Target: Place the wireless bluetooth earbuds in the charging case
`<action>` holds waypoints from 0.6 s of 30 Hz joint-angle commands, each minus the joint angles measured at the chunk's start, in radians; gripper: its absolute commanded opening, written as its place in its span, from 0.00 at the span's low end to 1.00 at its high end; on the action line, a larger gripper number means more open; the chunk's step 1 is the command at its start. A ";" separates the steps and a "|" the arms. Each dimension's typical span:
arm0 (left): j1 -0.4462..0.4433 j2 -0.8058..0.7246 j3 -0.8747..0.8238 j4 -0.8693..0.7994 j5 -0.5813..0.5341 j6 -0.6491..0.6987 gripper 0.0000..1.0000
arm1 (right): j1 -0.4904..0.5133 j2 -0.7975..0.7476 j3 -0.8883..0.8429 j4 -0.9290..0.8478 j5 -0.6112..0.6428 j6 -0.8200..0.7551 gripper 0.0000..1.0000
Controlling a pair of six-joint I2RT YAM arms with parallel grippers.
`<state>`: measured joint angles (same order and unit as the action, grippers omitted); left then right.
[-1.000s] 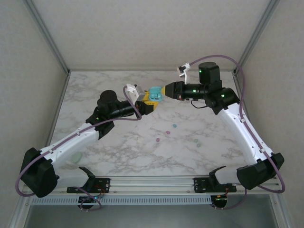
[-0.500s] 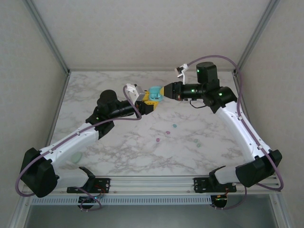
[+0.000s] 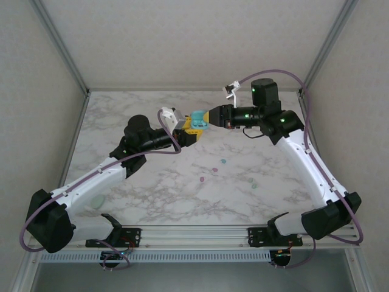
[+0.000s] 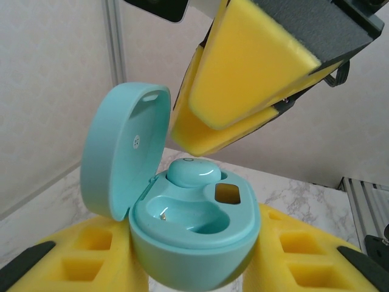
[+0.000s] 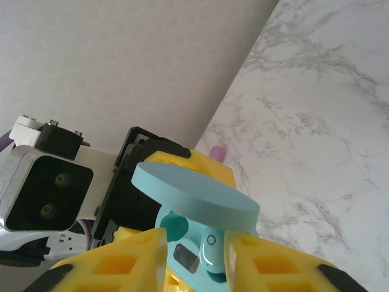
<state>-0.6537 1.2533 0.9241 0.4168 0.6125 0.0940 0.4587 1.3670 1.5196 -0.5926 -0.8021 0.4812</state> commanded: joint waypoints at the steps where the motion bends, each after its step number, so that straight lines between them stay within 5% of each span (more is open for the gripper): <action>1: -0.007 -0.020 0.030 -0.018 -0.029 0.033 0.15 | 0.000 -0.071 0.042 -0.077 0.091 -0.081 0.33; 9: -0.006 -0.078 -0.008 -0.044 -0.086 0.054 0.14 | -0.151 -0.163 -0.161 -0.147 0.494 -0.049 0.36; 18: -0.006 -0.149 -0.036 -0.081 -0.113 0.060 0.15 | -0.198 0.237 -0.224 -0.247 0.407 -0.138 0.38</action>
<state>-0.6537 1.1393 0.9024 0.3515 0.5182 0.1371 0.2523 1.5597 1.3209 -0.7597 -0.3912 0.3763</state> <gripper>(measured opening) 0.358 0.379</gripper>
